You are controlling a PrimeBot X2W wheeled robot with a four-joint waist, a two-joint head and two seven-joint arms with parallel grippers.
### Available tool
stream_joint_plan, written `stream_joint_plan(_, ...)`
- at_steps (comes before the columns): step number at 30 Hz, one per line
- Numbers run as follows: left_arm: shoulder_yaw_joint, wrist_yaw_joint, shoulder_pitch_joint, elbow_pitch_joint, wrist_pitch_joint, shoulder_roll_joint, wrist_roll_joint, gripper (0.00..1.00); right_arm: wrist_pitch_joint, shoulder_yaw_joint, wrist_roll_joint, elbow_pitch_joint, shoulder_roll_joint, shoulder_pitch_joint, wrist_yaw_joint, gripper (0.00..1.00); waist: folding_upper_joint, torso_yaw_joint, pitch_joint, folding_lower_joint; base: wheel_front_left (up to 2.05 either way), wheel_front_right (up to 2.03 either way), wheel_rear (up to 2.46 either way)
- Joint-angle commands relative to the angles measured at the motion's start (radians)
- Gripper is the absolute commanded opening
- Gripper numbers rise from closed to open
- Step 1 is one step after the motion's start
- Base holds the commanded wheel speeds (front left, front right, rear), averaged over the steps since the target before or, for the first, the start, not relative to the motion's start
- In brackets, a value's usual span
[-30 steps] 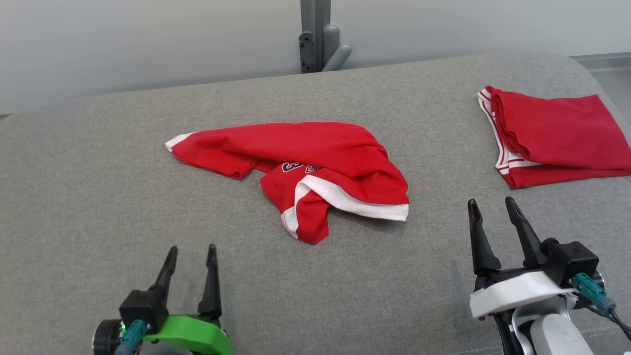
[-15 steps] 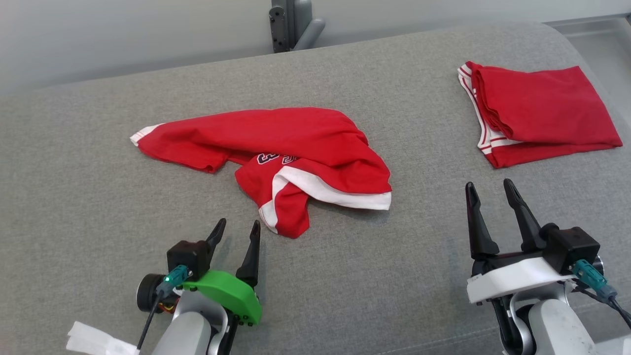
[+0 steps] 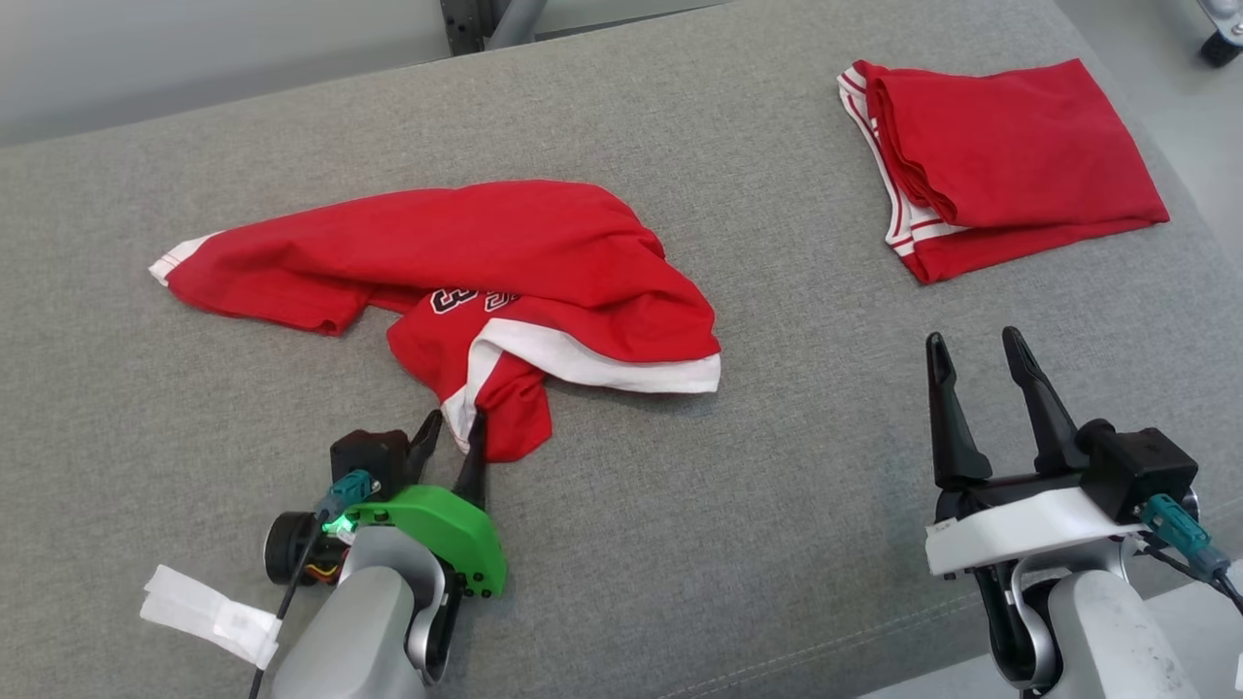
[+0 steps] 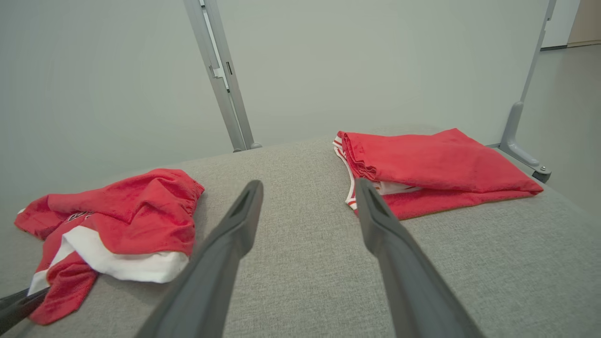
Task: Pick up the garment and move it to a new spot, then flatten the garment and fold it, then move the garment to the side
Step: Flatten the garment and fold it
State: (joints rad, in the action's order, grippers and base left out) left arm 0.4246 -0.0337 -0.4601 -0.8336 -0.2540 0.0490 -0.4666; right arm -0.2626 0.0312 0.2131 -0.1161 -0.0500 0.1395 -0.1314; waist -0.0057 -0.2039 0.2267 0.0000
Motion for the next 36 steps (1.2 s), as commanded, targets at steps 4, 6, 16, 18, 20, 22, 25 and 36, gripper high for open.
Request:
stream_joint_plan(4, 0.019, -0.005, -0.023, -0.024, -0.004, 0.003, -0.020, 0.00, -0.003, -0.013, 0.004, 0.006, -0.001, 0.010, 0.002, 1.00, 0.0057, -0.002, 0.007, 0.0000, 0.00, 0.00, 0.00)
stream_joint_plan(6, 0.020, -0.001, -0.030, -0.012, -0.009, 0.003, -0.016, 0.00, -0.003, -0.017, 0.006, 0.006, -0.001, 0.007, 0.002, 1.00, 0.0057, 0.007, 0.002, 0.0000, 0.00, 0.00, 0.00)
stream_joint_plan(16, -0.079, 0.043, 0.061, 0.233, -0.010, 0.065, 0.064, 0.00, -0.003, -0.026, 0.006, -0.012, -0.001, -0.014, 0.002, 1.00, 0.0057, 0.080, -0.039, 0.0000, 0.00, 0.00, 0.00)
stream_joint_plan(18, -0.095, 0.054, 0.091, 0.273, -0.010, 0.093, 0.081, 0.00, -0.003, -0.026, 0.007, -0.020, -0.001, -0.017, 0.002, 1.00, 0.0057, 0.095, -0.045, 0.0000, 0.00, 0.00, 0.00)
stream_joint_plan(20, -0.107, 0.064, 0.121, 0.297, -0.011, 0.118, 0.090, 0.00, -0.003, -0.020, 0.007, -0.029, -0.001, -0.018, 0.002, 1.00, 0.0057, 0.107, -0.049, 0.0000, 0.00, 0.00, 0.00)
stream_joint_plan(22, -0.114, 0.070, 0.134, 0.304, -0.011, 0.128, 0.092, 0.00, -0.003, -0.016, 0.007, -0.036, -0.001, -0.018, 0.002, 1.00, 0.0057, 0.112, -0.050, 0.0000, 0.00, 0.00, 0.00)
stream_joint_plan(25, -0.130, 0.081, 0.162, 0.305, -0.011, 0.155, 0.089, 0.00, -0.003, -0.003, 0.010, -0.056, -0.001, -0.013, 0.002, 1.00, 0.0057, 0.121, -0.050, 0.0000, 0.00, 0.00, 0.00)
stream_joint_plan(36, -0.175, 0.116, 0.171, 0.237, -0.011, 0.184, 0.099, 0.00, -0.003, 0.055, -0.004, -0.132, -0.001, 0.025, 0.002, 1.00, 0.0057, 0.126, -0.032, 0.0000, 0.00, 0.00, 0.00)
